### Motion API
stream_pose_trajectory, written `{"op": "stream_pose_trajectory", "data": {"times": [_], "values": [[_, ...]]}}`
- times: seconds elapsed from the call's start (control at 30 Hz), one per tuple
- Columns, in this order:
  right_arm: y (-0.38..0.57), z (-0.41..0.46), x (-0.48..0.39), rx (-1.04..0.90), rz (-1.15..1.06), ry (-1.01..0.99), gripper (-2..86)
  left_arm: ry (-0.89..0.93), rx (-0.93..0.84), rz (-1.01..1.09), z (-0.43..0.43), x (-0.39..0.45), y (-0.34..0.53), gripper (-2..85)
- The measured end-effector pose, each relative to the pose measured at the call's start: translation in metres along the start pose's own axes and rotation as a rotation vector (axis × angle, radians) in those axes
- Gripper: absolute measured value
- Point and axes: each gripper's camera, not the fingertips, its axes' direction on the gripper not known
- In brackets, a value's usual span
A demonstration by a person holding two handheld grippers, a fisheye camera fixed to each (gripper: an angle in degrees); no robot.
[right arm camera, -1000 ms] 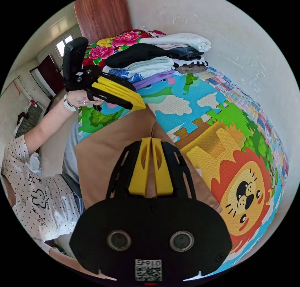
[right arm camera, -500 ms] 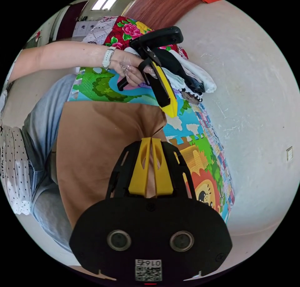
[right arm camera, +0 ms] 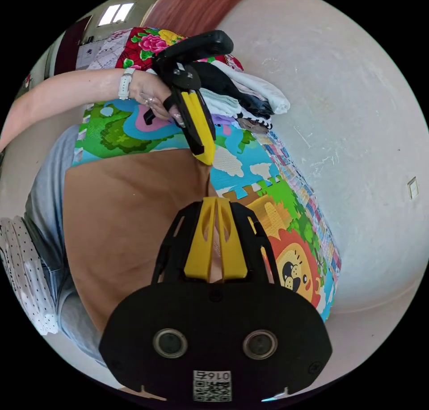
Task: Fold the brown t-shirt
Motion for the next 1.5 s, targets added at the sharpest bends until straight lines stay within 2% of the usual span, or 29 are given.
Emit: {"op": "stream_pose_trajectory", "data": {"times": [0.17,0.33,0.57,0.83,1.1,1.3,1.5], "values": [[-0.009,0.027,0.027,-0.039,0.061,-0.062,-0.1,-0.046,-0.029,0.023,0.023,0.011,0.002,-1.0],[-0.020,0.048,0.071,-0.019,0.138,-0.287,0.7,-0.012,-0.012,0.005,0.017,0.008,0.006,-1.0],[-0.028,0.085,0.114,-0.082,0.172,-0.468,0.3,-0.002,0.060,0.032,0.004,0.018,0.021,-1.0],[-0.014,0.096,0.164,0.006,0.264,-0.593,0.8,0.017,0.115,0.013,0.002,0.021,0.031,-1.0],[-0.014,0.096,0.193,0.068,0.279,-0.634,1.8,0.017,0.121,0.018,0.004,0.028,0.032,-1.0],[-0.020,0.104,0.186,0.013,0.198,-0.595,0.5,0.025,0.124,0.020,0.009,0.033,0.032,-0.9],[-0.025,0.102,0.188,0.015,0.197,-0.564,-0.2,-0.062,0.087,-0.100,0.010,0.033,0.043,0.3]]}}
